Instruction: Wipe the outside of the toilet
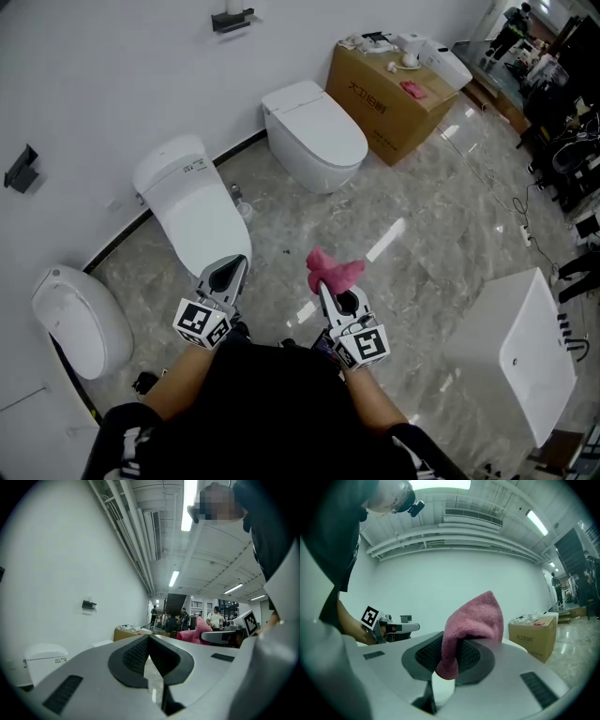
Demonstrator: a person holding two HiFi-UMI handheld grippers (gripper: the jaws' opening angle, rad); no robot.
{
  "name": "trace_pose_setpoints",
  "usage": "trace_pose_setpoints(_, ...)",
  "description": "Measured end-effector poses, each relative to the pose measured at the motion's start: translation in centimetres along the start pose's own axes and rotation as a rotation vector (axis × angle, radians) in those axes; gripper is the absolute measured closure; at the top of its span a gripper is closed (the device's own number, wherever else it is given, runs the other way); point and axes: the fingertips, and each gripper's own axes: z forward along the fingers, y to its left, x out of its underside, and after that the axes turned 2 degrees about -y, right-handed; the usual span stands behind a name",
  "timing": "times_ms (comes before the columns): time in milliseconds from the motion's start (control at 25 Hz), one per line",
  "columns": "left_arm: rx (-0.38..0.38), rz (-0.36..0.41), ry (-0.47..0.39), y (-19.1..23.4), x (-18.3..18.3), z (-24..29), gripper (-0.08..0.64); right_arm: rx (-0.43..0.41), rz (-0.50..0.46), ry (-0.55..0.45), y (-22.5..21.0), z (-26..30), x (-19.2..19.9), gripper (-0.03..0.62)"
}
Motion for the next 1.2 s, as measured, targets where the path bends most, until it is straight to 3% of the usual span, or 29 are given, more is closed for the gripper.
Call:
trace_pose_setpoints(520, 0.000, -0.023, 0.032, 0.1, 0.7, 2.1, 0.546, 0.028, 0.067, 0.062, -3.6, 0.1, 1.7, 0.522)
trace_pose_setpoints(800, 0.008, -0.030, 0.015, 2.7, 0.7, 8.1, 0.545, 0.048, 0.044, 0.075, -8.0, 3.4, 1.0, 0.522)
trace_pose_setpoints(1200, 0.010, -0.060, -0.003, 9.9, -0.8, 19.1, 0.546, 0.061, -0.001, 0.052, -16.6, 12.9, -2.1, 0.522)
